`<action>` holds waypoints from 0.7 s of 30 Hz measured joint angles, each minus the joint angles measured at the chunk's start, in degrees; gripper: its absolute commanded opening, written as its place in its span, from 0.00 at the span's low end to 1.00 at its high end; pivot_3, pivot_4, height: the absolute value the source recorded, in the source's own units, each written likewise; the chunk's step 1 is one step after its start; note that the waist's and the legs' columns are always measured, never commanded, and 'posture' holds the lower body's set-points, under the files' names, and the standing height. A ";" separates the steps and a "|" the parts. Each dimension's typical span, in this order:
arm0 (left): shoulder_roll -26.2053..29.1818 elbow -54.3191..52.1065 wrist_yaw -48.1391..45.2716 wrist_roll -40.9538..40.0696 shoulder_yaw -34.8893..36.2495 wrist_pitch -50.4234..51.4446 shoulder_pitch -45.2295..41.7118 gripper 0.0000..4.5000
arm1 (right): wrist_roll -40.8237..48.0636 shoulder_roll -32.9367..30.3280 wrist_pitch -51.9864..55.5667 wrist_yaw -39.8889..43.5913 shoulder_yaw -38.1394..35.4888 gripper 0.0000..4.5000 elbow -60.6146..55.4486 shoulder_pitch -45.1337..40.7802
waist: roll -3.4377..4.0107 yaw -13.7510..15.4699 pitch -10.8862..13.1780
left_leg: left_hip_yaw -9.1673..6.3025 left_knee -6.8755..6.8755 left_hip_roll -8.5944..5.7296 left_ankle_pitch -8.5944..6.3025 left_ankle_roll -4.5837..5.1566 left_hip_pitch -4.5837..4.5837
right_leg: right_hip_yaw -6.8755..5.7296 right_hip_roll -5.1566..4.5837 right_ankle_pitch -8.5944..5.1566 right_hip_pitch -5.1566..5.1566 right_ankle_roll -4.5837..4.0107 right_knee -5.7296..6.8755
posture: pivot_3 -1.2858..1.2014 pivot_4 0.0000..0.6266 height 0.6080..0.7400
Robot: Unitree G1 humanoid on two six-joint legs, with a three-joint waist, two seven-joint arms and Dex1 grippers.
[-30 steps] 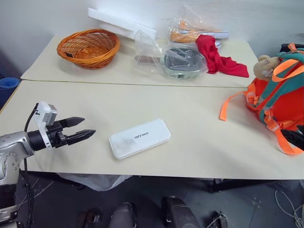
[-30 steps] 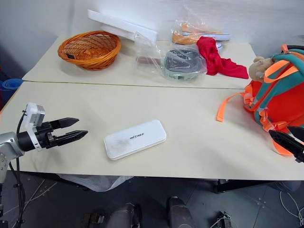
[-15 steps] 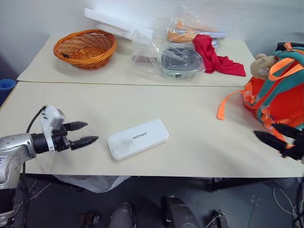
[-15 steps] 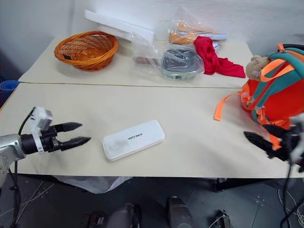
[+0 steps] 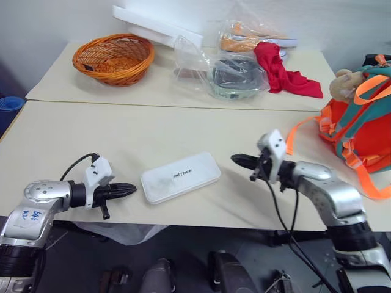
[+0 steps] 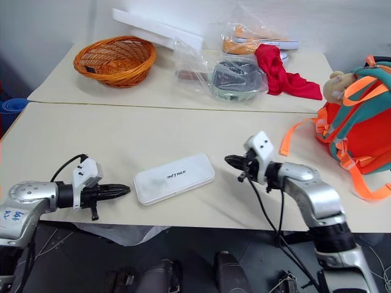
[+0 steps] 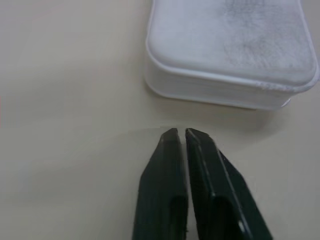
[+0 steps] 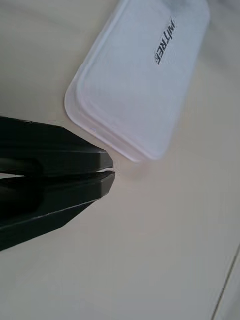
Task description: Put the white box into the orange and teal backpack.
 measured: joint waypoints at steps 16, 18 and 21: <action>-8.53 14.90 0.82 6.45 -6.94 -5.81 -18.26 0.01 | -7.13 -1.34 0.59 1.25 2.24 0.00 -4.99 6.68 | -0.04 0.96 -0.02 | 0.12 0.41 -0.04 -0.05 0.26 0.33 | -0.06 0.12 0.02 0.14 0.04 0.66 | 0.52 0.24 1.00; -8.93 17.67 0.15 7.09 -7.45 -7.42 -20.11 0.01 | -7.50 -1.39 0.76 0.94 2.16 0.00 -5.76 7.13 | -0.04 0.74 -0.03 | 0.17 0.40 -0.01 -0.06 0.24 0.34 | -0.05 0.15 0.02 0.12 0.04 0.68 | 0.52 0.24 1.00; -8.78 22.53 -2.18 6.88 -7.90 -7.19 -22.26 0.10 | -7.75 -1.39 0.87 -0.39 1.26 0.00 -5.74 7.44 | -0.04 0.50 -0.02 | 0.21 0.40 0.00 -0.04 0.22 0.34 | -0.06 0.16 0.02 0.09 0.03 0.71 | 0.52 0.24 1.00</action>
